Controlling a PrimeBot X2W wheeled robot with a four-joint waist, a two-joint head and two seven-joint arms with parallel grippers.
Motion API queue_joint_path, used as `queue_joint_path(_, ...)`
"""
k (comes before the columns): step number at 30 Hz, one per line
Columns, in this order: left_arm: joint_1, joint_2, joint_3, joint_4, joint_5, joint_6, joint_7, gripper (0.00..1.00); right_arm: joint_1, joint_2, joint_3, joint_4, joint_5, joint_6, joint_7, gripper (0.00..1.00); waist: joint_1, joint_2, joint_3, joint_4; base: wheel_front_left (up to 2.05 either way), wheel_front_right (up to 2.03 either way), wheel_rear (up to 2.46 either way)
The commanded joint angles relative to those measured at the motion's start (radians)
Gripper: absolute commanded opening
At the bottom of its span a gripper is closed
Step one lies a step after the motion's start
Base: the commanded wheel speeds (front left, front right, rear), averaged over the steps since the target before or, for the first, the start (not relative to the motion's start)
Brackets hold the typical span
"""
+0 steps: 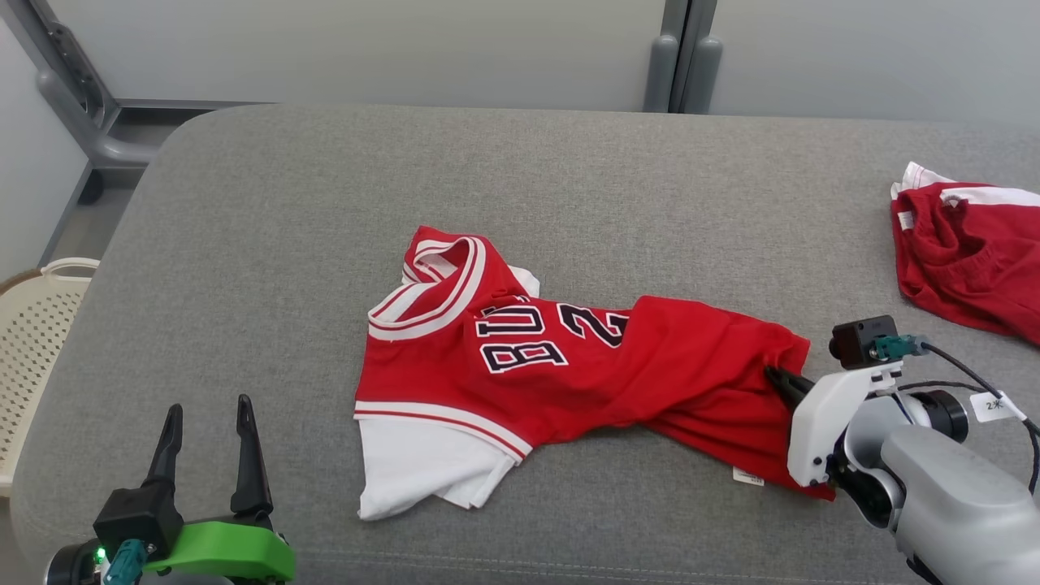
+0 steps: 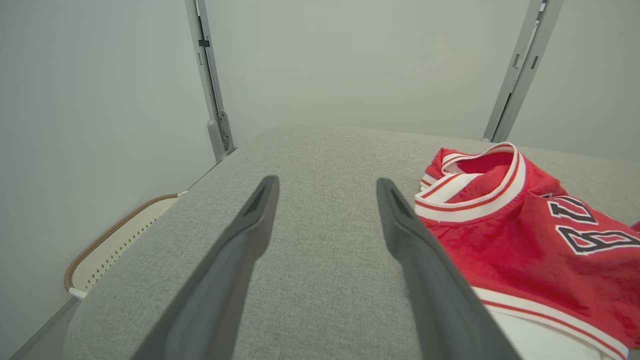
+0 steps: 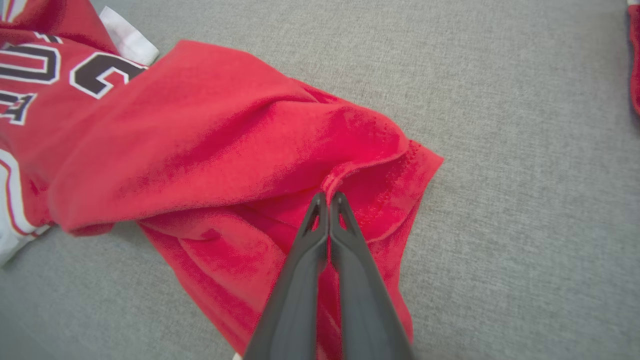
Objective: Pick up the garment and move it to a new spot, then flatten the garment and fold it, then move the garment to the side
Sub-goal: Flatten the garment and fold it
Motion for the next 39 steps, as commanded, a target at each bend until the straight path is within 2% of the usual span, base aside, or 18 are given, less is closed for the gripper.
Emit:
queue_joint_path(1,-0.002,0.002,0.001,0.0,0.001,-0.004,-0.002,1.0,-0.025,-0.009,0.013,-0.004,0.019,0.0,-0.021,0.0,0.0,0.0,0.0,-0.003,0.0,0.0,0.0)
queue_joint_path(13,-0.006,0.002,-0.012,0.011,-0.005,-0.001,-0.002,1.0,-0.229,-0.052,0.09,-0.054,0.04,0.0,-0.137,0.0,0.0,0.0,-0.02,-0.007,0.0,0.0,0.0)
queue_joint_path(23,0.017,0.002,-0.007,0.012,-0.009,-0.003,-0.002,1.0,-0.426,-0.02,0.178,-0.076,0.06,0.0,-0.18,0.0,0.0,0.0,-0.039,0.015,0.0,0.0,0.0)
queue_joint_path(30,0.019,0.002,-0.005,0.01,-0.014,0.004,-0.002,1.0,-0.479,0.014,0.229,-0.139,0.113,0.0,-0.202,0.0,0.0,0.0,-0.042,0.015,0.0,0.0,0.0)
queue_joint_path(35,0.034,0.002,0.003,0.005,-0.013,0.008,-0.002,1.0,-0.44,-0.028,0.271,-0.235,0.144,0.0,-0.212,0.0,0.0,0.0,-0.048,0.0,0.0,0.0,0.0)
queue_joint_path(39,0.041,0.002,0.007,-0.001,-0.01,0.01,-0.002,1.0,-0.378,-0.094,0.276,-0.338,0.179,0.0,-0.217,0.0,0.0,0.0,-0.051,-0.025,0.0,0.0,0.0)
